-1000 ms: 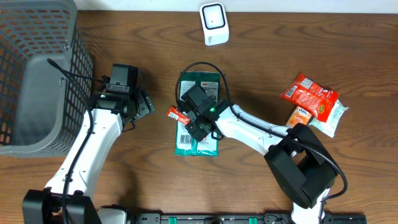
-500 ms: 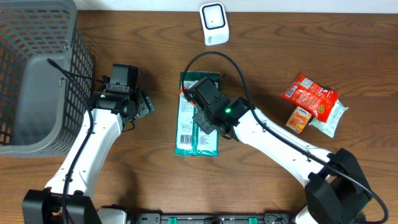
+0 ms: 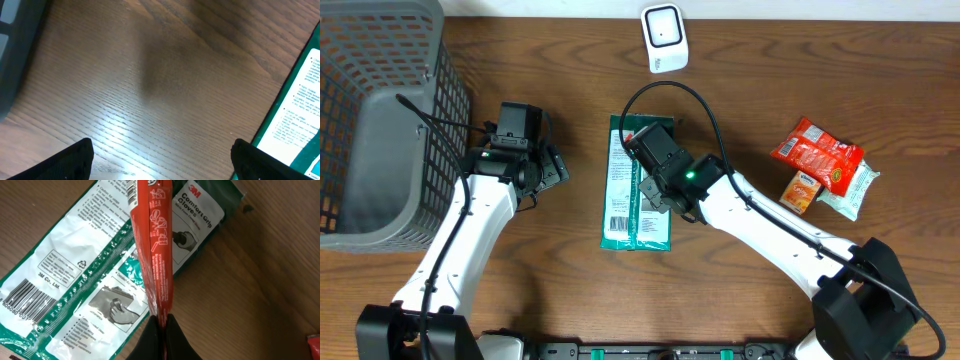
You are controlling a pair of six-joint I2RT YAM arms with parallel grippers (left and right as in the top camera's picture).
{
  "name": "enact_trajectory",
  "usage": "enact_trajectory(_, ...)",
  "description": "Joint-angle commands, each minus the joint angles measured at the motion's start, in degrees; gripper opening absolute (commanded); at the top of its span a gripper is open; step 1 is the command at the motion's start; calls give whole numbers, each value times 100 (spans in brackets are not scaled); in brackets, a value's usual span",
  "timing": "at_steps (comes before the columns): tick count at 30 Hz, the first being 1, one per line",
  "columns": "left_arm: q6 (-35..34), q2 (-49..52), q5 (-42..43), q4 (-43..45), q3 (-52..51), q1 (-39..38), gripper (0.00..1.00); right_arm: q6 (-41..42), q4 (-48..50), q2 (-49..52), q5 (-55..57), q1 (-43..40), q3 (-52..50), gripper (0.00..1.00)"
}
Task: Scan the item barcode
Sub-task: 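Close the right gripper on the Nescafe stick and lift it, then carry the Nescafe stick up to the scanner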
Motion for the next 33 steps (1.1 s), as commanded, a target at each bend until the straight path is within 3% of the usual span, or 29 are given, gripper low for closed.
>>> enact_trajectory(1, -94, 31, -92, -35, 57, 20, 89, 81, -31, -48, 109, -96, 2, 1)
enact_trajectory(17, -94, 31, -92, -35, 57, 20, 89, 81, -85, -109, 87, -136, 4, 1)
enact_trajectory(26, -96, 31, -92, -33, 57, 20, 89, 81, -157, -1019, 70, -114, 4, 1)
enact_trajectory(33, -94, 31, -92, -35, 57, 20, 89, 76, -315, -1163, 68, -114, 4, 1)
